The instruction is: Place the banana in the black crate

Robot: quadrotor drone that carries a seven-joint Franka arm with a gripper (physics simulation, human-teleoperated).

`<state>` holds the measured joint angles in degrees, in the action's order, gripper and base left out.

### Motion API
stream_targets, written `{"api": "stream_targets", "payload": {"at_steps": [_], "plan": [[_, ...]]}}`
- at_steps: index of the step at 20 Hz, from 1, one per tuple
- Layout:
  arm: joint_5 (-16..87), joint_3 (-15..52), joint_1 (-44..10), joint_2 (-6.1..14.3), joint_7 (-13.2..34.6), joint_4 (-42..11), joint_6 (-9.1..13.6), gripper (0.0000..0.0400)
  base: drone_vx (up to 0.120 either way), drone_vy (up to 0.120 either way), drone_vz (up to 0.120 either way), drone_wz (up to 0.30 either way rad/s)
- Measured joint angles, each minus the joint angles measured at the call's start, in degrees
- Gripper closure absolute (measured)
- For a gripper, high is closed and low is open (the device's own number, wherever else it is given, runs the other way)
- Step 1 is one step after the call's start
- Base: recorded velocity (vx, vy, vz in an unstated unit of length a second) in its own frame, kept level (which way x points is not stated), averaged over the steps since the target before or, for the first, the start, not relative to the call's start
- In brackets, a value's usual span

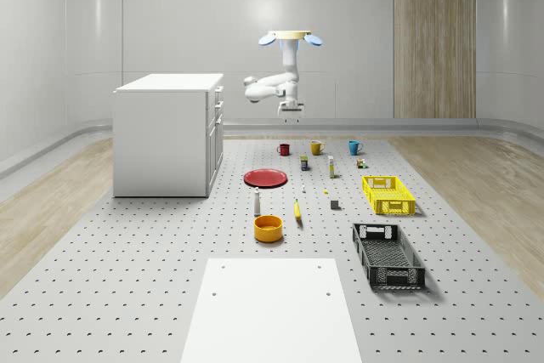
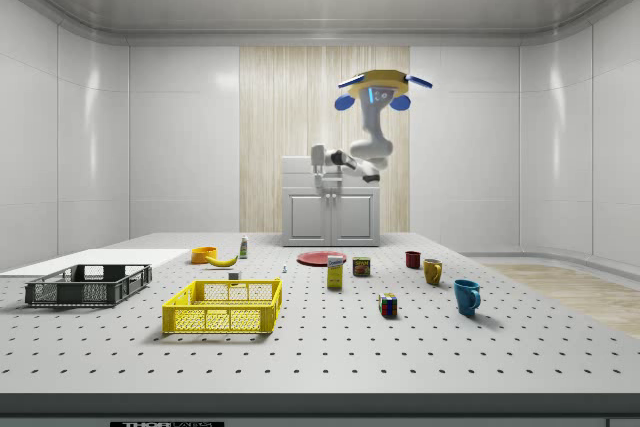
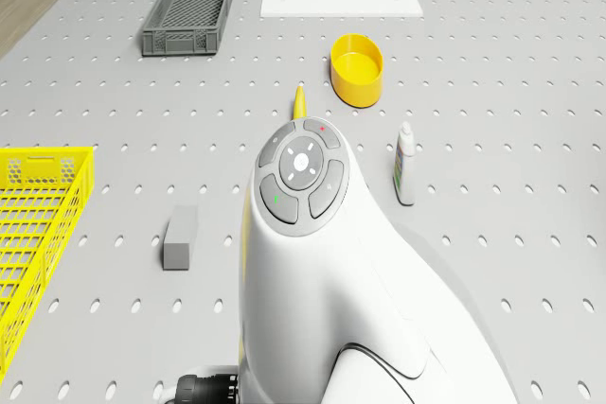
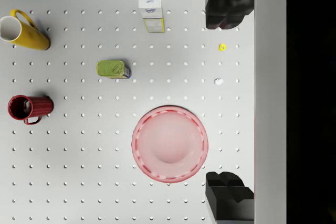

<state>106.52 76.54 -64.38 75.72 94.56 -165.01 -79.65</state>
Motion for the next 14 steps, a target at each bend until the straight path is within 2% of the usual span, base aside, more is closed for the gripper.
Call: {"api": "stream_targets", "payload": {"at_steps": [14], "plan": [[-1.2, 0.6, -0.7, 2.7, 0.6, 0.1, -2.5, 0.0000, 0.120, 0.000, -0.120, 0.000]]}}
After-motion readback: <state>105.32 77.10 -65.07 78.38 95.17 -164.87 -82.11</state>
